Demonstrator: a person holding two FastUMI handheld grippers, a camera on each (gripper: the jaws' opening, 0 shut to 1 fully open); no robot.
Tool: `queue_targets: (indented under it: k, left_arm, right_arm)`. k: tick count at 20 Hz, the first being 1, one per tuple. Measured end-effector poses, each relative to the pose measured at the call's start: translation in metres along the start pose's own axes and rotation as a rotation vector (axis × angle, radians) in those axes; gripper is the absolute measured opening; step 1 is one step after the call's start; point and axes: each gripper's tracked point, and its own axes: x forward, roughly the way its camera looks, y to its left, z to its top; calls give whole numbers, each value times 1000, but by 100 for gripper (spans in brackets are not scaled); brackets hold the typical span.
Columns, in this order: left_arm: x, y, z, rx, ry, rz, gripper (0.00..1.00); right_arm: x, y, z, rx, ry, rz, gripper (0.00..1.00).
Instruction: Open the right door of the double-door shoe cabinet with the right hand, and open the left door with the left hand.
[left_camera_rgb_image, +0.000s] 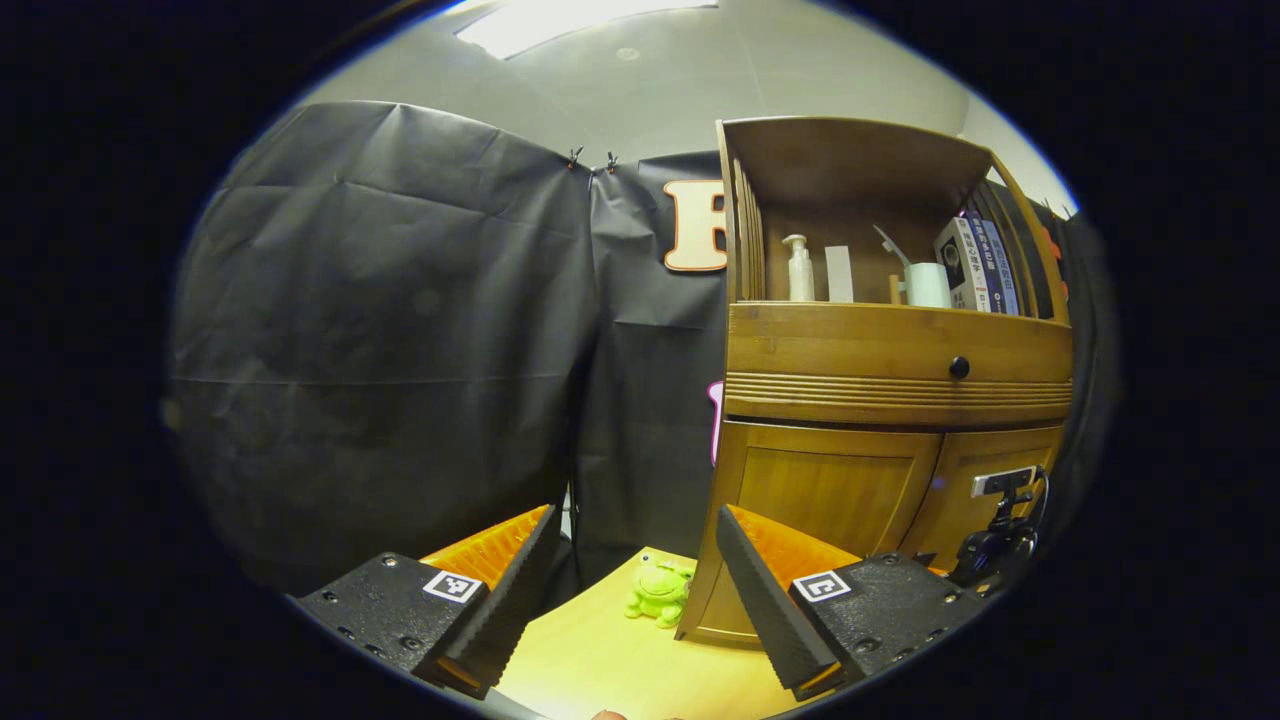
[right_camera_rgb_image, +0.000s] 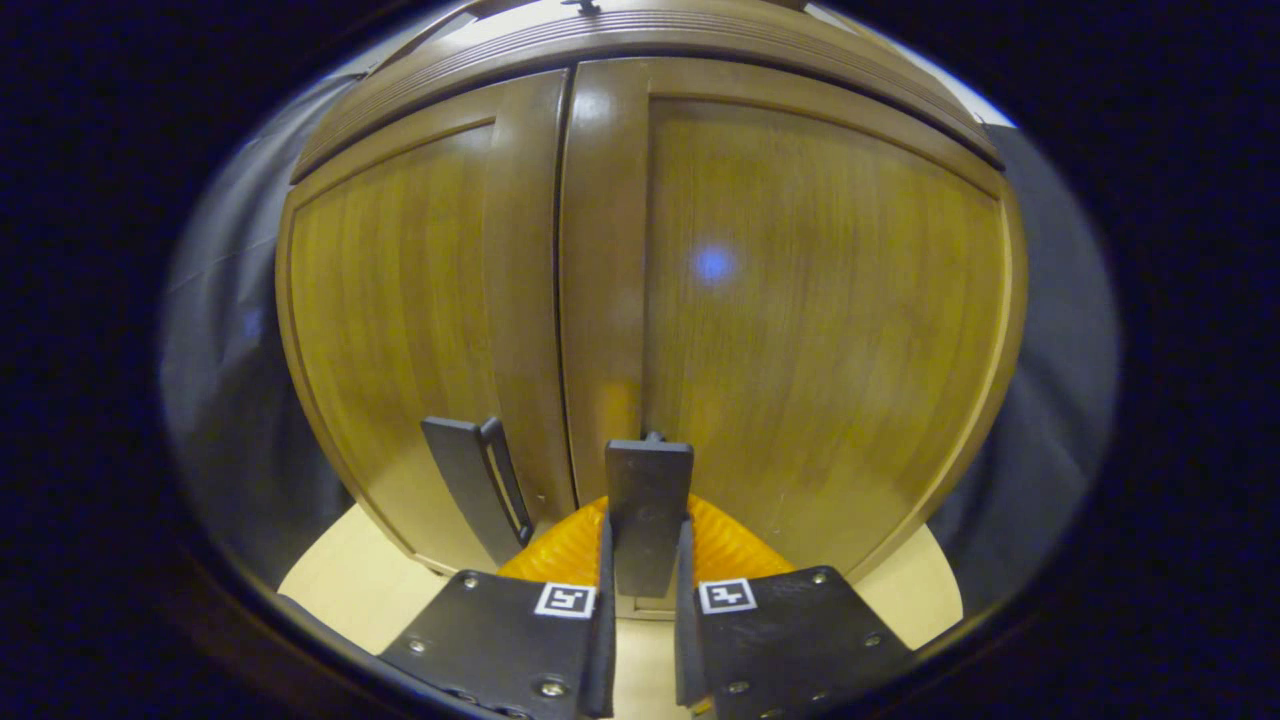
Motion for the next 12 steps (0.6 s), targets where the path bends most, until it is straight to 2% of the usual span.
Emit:
queue_targets:
  k: [1, 7, 12]
  left_arm:
    - [0, 0, 0, -3, 1, -5, 97]
    - [-3, -7, -5, -18, 12, -46, 95]
    - [-8, -19, -8, -20, 18, -104, 95]
  right_arm:
    - [-2, -1, 0, 4, -3, 0, 24]
    - [-1, -1, 3, 20, -7, 13, 24]
    - [-1, -3, 3, 29, -12, -12, 23]
